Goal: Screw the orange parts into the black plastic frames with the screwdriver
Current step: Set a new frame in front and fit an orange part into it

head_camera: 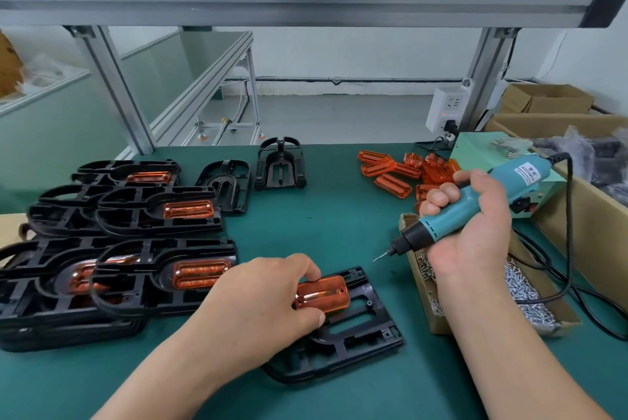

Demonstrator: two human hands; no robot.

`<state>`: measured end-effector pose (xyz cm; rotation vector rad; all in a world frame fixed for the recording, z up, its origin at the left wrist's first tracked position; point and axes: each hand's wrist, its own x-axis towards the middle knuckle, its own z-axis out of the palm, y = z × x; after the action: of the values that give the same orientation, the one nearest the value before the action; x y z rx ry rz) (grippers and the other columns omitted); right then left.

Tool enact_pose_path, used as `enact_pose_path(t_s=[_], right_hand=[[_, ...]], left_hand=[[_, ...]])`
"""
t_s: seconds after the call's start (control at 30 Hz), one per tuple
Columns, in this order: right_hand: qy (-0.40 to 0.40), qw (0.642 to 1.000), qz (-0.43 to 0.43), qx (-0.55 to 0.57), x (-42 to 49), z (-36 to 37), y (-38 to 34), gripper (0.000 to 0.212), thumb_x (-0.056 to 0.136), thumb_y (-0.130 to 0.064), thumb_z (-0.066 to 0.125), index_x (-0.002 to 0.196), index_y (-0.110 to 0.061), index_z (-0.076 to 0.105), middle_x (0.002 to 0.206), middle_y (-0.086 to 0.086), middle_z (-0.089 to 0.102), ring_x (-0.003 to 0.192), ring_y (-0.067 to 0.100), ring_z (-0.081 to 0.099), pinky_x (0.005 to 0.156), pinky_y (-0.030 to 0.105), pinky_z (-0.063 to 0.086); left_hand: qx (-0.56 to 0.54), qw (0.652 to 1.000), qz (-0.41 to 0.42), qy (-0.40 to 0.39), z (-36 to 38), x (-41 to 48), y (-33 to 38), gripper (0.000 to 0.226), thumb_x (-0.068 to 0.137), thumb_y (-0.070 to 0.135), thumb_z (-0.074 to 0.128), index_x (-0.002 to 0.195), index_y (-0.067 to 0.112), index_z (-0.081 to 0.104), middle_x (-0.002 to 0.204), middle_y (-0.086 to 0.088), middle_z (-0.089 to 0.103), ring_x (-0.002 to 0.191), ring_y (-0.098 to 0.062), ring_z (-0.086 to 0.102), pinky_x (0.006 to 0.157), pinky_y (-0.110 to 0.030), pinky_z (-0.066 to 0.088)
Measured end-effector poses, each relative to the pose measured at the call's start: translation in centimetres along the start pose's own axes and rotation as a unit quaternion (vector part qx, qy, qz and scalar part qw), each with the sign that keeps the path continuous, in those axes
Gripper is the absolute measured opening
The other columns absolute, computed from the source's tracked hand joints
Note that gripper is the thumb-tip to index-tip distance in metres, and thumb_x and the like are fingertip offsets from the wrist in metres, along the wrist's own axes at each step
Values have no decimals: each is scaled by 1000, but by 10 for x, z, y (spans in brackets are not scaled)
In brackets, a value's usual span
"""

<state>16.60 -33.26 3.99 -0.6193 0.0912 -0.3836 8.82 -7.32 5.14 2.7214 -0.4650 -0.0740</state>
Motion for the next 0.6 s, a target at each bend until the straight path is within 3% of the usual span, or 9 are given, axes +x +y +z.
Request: enact_pose_path(t_s=[0.33, 0.43, 0.6], right_hand=[[-16, 1000, 8, -10, -3, 3, 3, 14, 99, -23, 61, 89, -14, 60, 72, 0, 49, 61, 15, 51, 56, 25, 46], [-13, 1000, 9, -5, -3, 4, 2, 15, 100, -23, 61, 88, -14, 60, 71, 0, 49, 61, 15, 51, 55, 25, 46], [-17, 1000, 15, 1, -6, 5, 2, 16, 101, -23, 59, 88, -14, 60, 71, 0, 49, 60, 15, 51, 54, 25, 46]], left_hand=[[-31, 999, -2, 5, 0, -4, 5, 31, 83, 55, 69, 103, 48, 45, 74, 13, 58, 71, -3, 55, 57, -23, 37], [-93, 993, 13, 67, 0, -4, 6, 24, 87, 42, 71, 89, 43, 48, 65, 17, 58, 59, -7, 51, 53, -26, 37], [-112, 979, 87, 147, 4, -1, -1, 28, 91, 24, 75, 88, 39, 51, 57, 10, 45, 51, -12, 39, 48, -22, 33]])
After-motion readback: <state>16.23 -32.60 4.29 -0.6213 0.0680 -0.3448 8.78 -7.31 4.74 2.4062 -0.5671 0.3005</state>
